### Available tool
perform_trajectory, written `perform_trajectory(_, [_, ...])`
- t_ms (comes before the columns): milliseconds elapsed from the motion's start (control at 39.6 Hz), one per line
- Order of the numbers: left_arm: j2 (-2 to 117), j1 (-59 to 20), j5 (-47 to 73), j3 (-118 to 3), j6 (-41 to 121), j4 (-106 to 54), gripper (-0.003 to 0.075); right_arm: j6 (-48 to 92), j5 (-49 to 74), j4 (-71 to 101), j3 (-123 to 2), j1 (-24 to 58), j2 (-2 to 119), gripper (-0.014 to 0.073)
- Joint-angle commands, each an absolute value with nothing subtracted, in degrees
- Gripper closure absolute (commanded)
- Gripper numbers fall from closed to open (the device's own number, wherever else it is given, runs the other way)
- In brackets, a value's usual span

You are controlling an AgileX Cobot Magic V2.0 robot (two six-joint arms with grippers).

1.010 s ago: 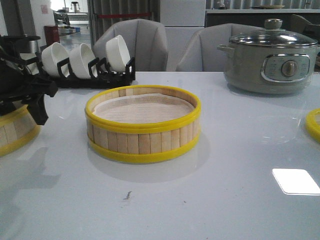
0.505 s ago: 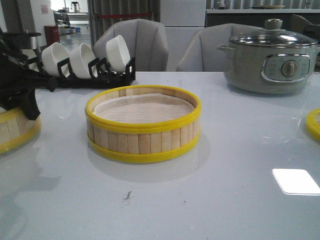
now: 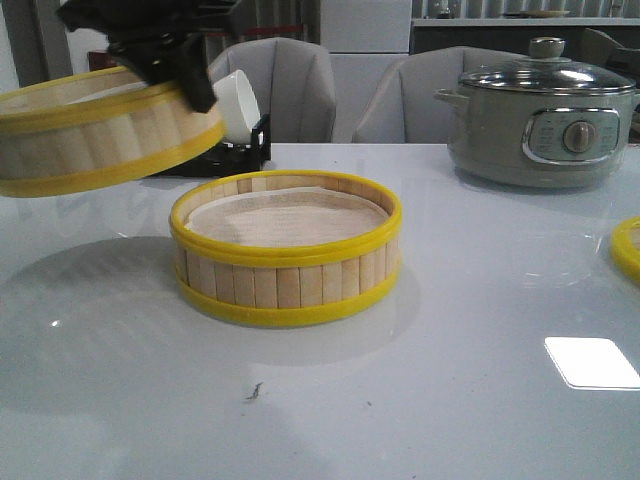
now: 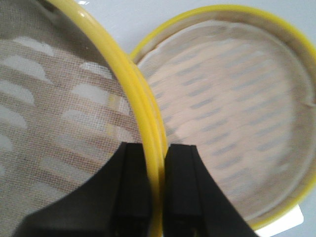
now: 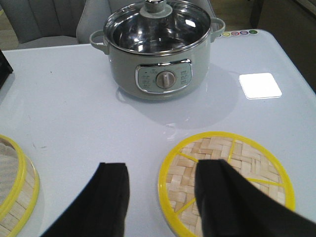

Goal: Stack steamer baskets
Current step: 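Lift the basket with the left gripper and carry it over the center basket, then lower the basket onto the center basket and open the left gripper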

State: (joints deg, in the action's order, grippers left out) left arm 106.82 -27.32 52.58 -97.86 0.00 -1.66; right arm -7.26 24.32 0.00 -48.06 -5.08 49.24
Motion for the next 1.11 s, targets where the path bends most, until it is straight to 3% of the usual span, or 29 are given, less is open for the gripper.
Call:
perform_trajectory(0, [102.8,-32.3,50.0,-101.8,0.6,-1.5,0.0634,-6.8,19.3,0.0,-50.1,-5.1,49.0,0.0173])
perform_trajectory(454, [108.8,-43.2,46.1,-104.0,0.7,-2.6,0.0634,-6.8,20.2,0.0,-50.1,-5.1,49.0,0.0173])
perform_trajectory(1086, [113.6,-44.5,42.8,-104.0,0.7,-2.7,0.0634,-6.8,20.2,0.0,-50.1,-5.1,49.0,0.0173])
